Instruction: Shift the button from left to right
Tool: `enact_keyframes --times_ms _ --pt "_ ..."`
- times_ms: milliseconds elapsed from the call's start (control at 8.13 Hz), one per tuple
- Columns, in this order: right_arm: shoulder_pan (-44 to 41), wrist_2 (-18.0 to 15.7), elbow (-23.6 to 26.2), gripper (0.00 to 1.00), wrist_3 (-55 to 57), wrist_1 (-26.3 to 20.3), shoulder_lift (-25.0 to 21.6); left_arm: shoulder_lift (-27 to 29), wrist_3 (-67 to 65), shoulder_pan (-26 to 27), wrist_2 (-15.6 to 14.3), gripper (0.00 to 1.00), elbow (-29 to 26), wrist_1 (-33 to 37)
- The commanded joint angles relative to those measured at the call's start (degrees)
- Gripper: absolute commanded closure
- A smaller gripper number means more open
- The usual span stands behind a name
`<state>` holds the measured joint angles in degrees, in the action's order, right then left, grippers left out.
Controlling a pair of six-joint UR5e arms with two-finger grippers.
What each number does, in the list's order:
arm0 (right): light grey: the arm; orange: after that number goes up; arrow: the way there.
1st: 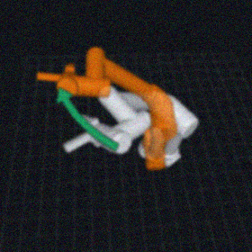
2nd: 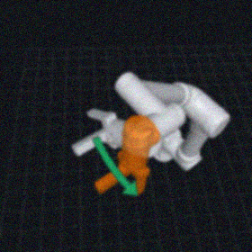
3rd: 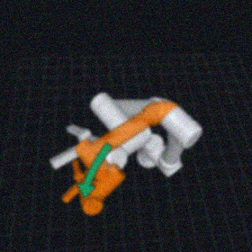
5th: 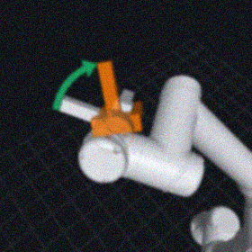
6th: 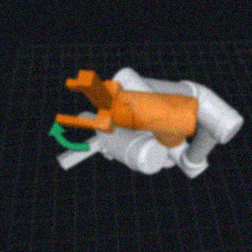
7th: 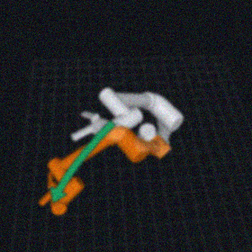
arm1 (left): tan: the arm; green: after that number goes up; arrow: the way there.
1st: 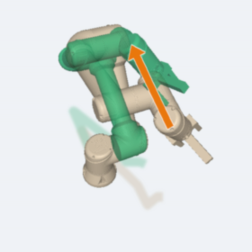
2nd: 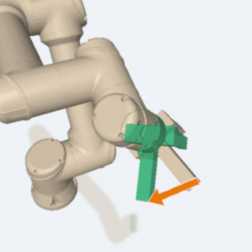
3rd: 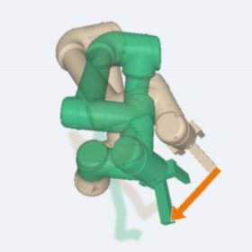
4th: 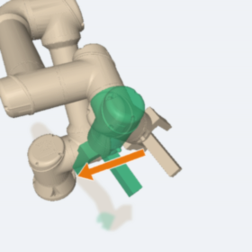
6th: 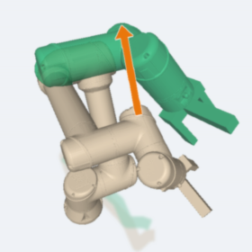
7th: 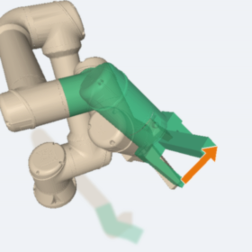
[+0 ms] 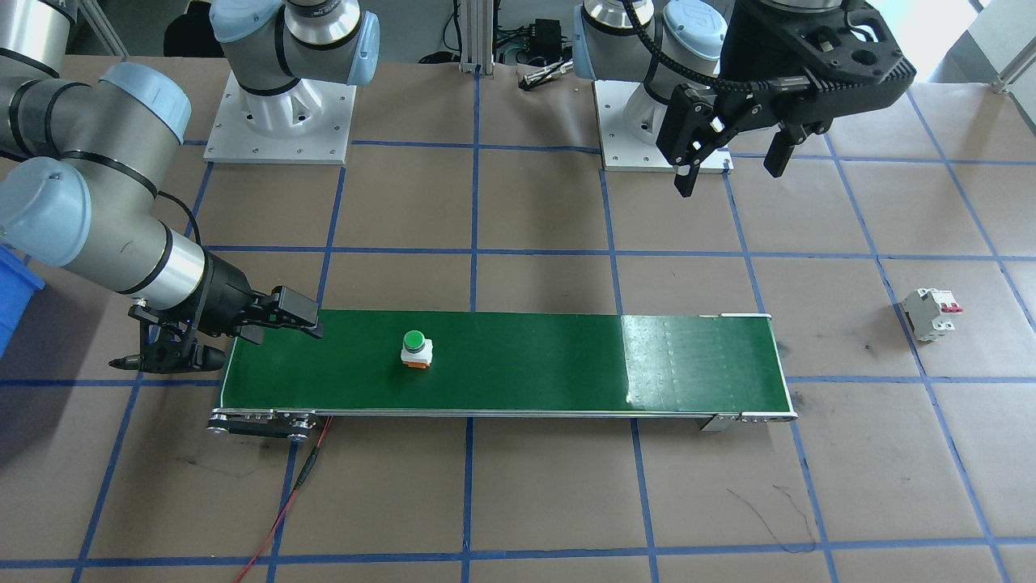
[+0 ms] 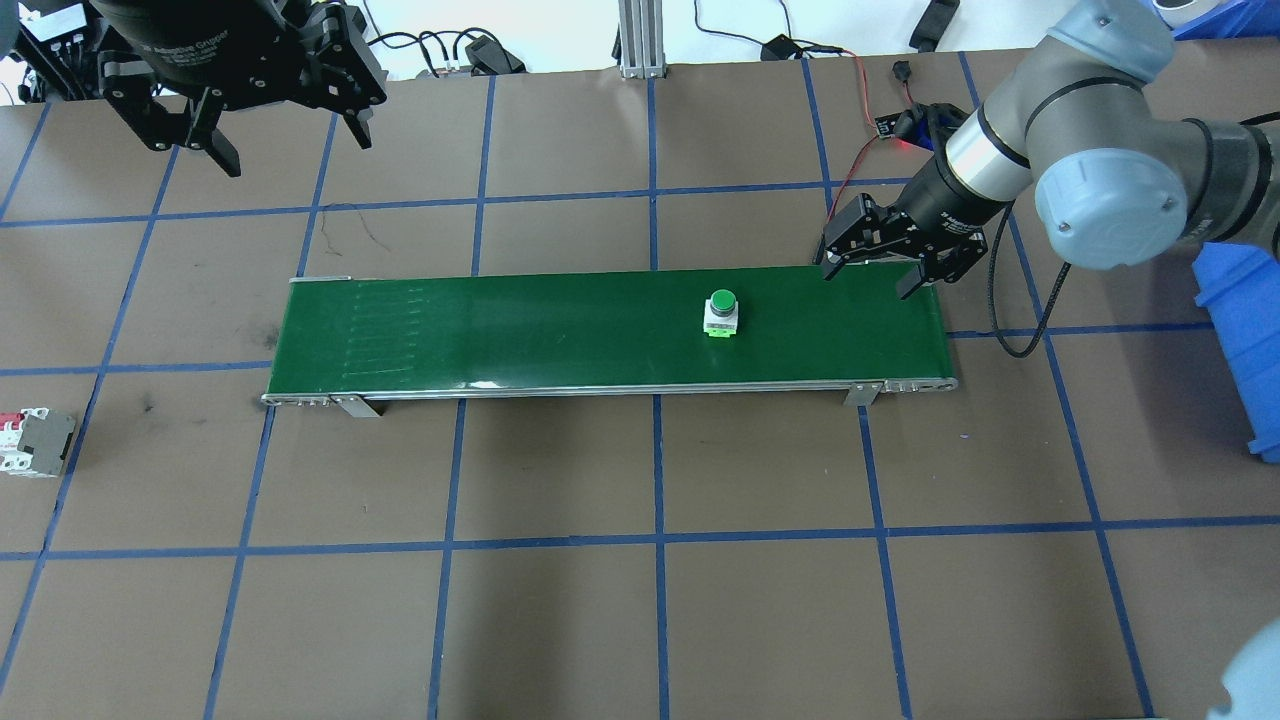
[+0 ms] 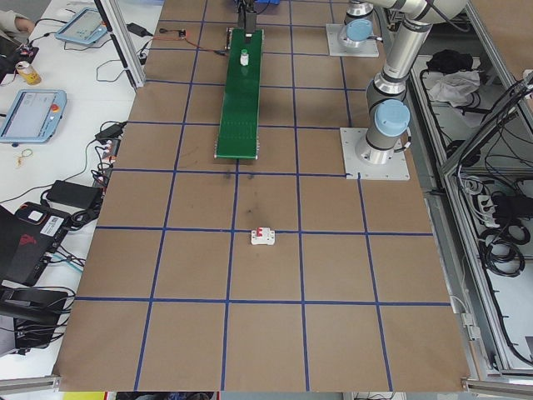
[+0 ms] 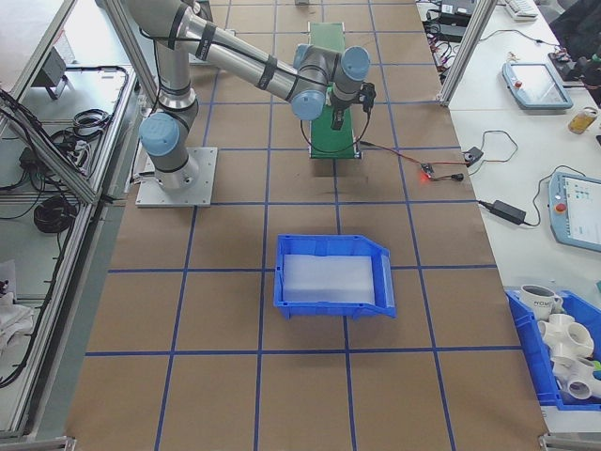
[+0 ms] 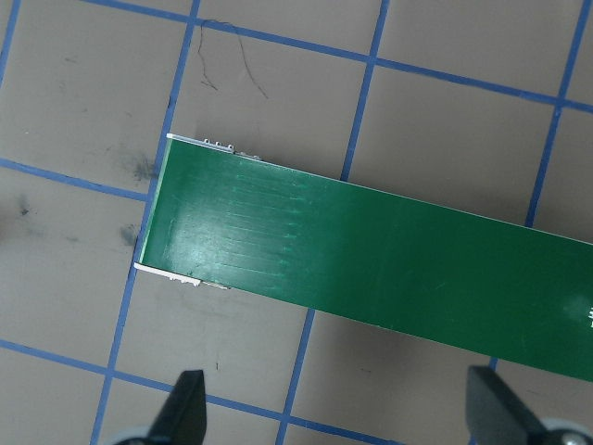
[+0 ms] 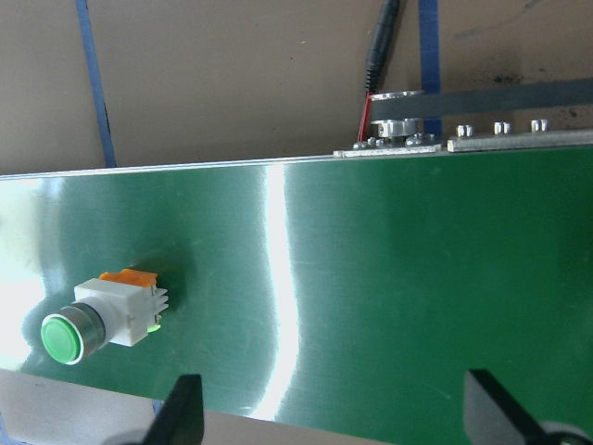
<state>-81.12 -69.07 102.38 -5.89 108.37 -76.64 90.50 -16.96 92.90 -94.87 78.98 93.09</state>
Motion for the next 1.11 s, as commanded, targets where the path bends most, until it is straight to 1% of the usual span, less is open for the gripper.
enact_keyframes --times_ms 0,246,492,615,738,984 --pt "-0.1 0.4 0.0 0.01 0.6 0.3 0.0 -0.2 0.0 0.0 0.0 0.00 0.6 0.0" --pt "-0.5 0.6 -0.1 0.01 4.2 0.5 0.2 -0.2 0.0 0.0 0.0 0.00 0.6 0.0" --pt "-3.2 0.5 -0.1 0.05 6.9 1.7 0.8 -0.2 0.0 0.0 0.0 0.00 0.6 0.0" --pt "-3.4 -0.1 -0.1 0.05 7.4 3.5 1.6 -0.3 0.0 0.0 0.0 0.00 0.6 0.0" --pt "-3.6 -0.5 -0.1 0.06 8.5 3.9 1.8 -0.3 0.0 0.0 0.0 0.00 0.6 0.0" --pt "-3.6 -3.5 -0.1 0.10 9.8 5.4 3.9 -0.3 0.0 0.0 0.0 0.00 0.6 0.0"
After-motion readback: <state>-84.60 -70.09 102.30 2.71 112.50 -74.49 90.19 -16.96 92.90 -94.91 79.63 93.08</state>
